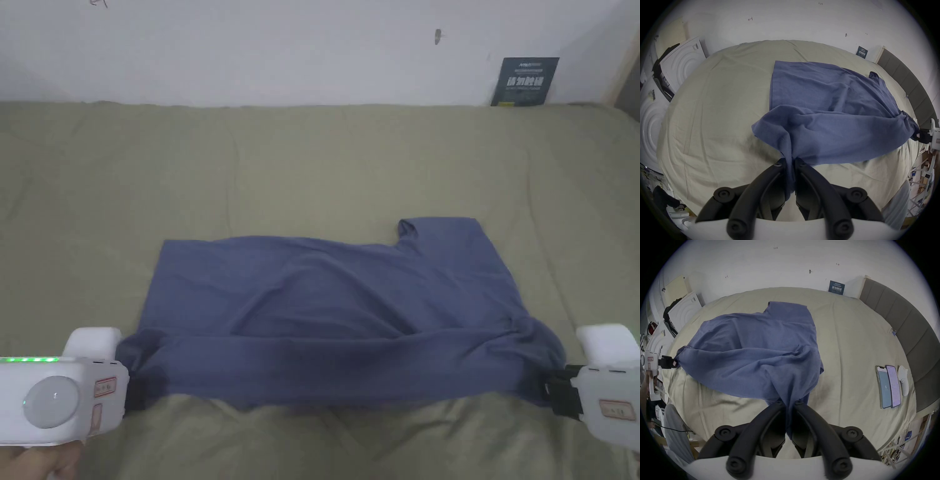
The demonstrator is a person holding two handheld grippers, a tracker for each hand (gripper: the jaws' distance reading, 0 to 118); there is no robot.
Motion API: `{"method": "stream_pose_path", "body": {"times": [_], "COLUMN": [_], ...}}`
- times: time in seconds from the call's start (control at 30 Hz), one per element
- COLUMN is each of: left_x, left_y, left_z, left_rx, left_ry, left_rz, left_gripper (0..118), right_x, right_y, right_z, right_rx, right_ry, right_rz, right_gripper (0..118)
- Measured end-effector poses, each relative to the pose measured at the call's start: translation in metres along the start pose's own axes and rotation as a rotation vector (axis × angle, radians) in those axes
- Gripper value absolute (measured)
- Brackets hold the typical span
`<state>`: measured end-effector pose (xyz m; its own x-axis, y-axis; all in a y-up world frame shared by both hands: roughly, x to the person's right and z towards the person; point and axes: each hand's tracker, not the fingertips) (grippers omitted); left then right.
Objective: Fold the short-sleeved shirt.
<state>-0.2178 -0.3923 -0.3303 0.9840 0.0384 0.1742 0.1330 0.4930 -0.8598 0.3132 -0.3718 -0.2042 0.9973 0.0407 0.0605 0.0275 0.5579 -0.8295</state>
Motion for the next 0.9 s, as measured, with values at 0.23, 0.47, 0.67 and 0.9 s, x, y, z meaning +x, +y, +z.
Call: {"method": "stream_pose_path", "body": {"times": [0.23, 0.47, 0.67, 0.9], "left_x": [-0.013, -0.014, -0.011, -0.014], "left_y": [-0.016, -0.065, -0.104, -0.107], "left_z": [0.011, 0.039, 0.055, 0.045], "left_rx": [-0.008, -0.041, -0.062, -0.066], "left_ry": [0.004, -0.011, -0.012, -0.014], "left_rz": [0.019, 0.019, 0.028, 0.079], "left_gripper": [9, 9, 9, 81], "right_x": [0.0, 0.005, 0.006, 0.009], "right_y": [-0.025, -0.064, -0.091, -0.094], "right_z": [0.019, 0.033, 0.038, 0.026], "right_rx": [-0.007, -0.046, -0.083, -0.123], "right_ry": [0.012, 0.035, 0.051, 0.038], "right_rz": [-0.006, -0.01, -0.008, -0.029], "right_gripper": [6, 6, 6, 81]}}
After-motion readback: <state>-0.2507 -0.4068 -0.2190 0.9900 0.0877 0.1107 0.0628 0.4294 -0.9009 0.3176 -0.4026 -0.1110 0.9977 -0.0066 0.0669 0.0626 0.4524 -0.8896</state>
